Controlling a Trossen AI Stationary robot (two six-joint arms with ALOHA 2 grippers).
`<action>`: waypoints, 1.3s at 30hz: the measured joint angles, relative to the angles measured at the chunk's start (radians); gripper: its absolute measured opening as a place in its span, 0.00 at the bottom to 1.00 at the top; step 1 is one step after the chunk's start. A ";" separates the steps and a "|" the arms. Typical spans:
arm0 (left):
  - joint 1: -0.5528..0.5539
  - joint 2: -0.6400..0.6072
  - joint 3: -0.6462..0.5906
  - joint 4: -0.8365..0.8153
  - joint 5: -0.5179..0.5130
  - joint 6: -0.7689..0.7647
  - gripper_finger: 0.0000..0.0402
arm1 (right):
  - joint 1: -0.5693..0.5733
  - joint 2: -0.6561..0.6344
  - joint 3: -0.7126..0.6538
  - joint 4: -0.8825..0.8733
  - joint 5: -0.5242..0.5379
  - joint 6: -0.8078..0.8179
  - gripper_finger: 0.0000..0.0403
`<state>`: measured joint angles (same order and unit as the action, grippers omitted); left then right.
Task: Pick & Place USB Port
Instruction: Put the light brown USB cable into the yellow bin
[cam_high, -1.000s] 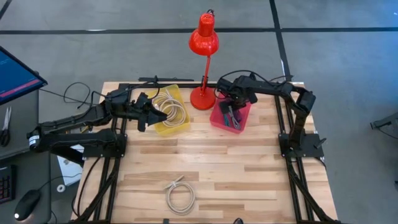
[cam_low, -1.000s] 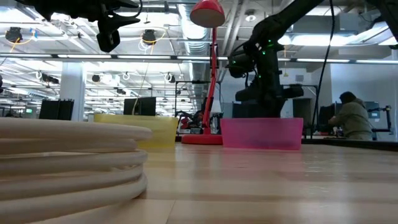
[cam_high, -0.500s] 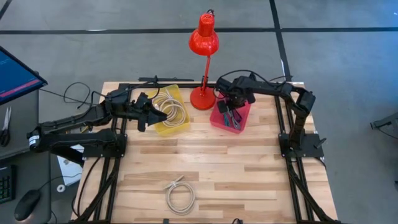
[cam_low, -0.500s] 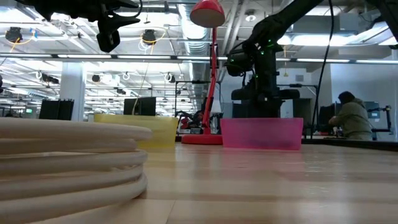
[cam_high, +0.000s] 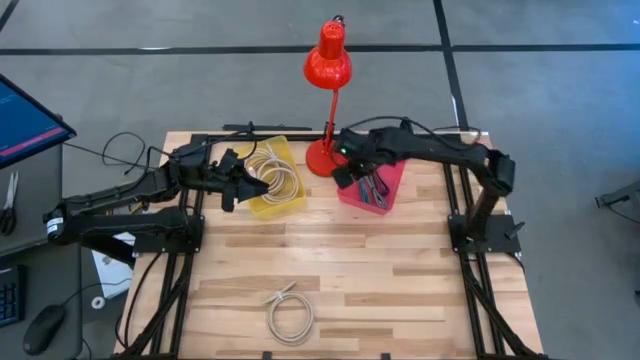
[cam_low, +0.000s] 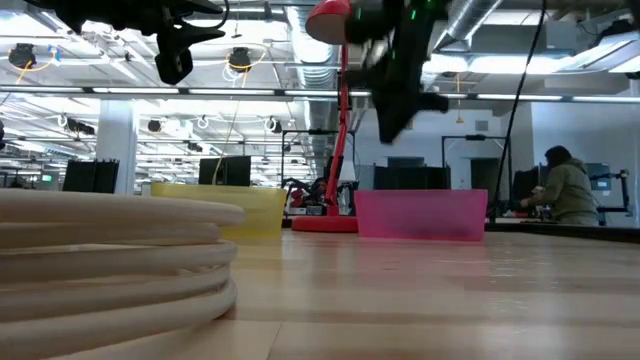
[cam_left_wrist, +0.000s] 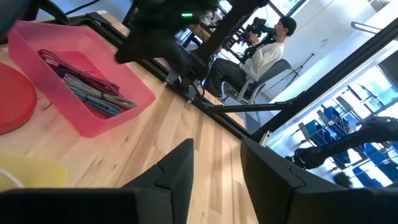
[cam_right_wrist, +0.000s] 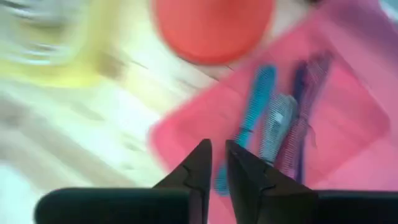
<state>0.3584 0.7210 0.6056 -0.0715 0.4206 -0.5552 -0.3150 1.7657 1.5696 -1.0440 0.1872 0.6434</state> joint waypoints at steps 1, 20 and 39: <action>0.000 0.000 0.000 0.000 0.000 0.000 0.33 | 0.026 -0.024 0.000 0.024 0.016 0.000 0.09; -0.167 0.000 0.001 0.005 0.052 0.063 0.32 | 0.392 -0.405 0.000 0.127 0.205 -0.189 0.04; -0.675 0.387 0.420 -0.318 -0.638 0.124 0.01 | 0.392 -0.439 0.000 -0.194 0.313 -0.119 0.03</action>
<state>-0.3161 1.1083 1.0260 -0.3896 -0.2177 -0.4313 0.0772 1.3270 1.5696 -1.2385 0.4999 0.5247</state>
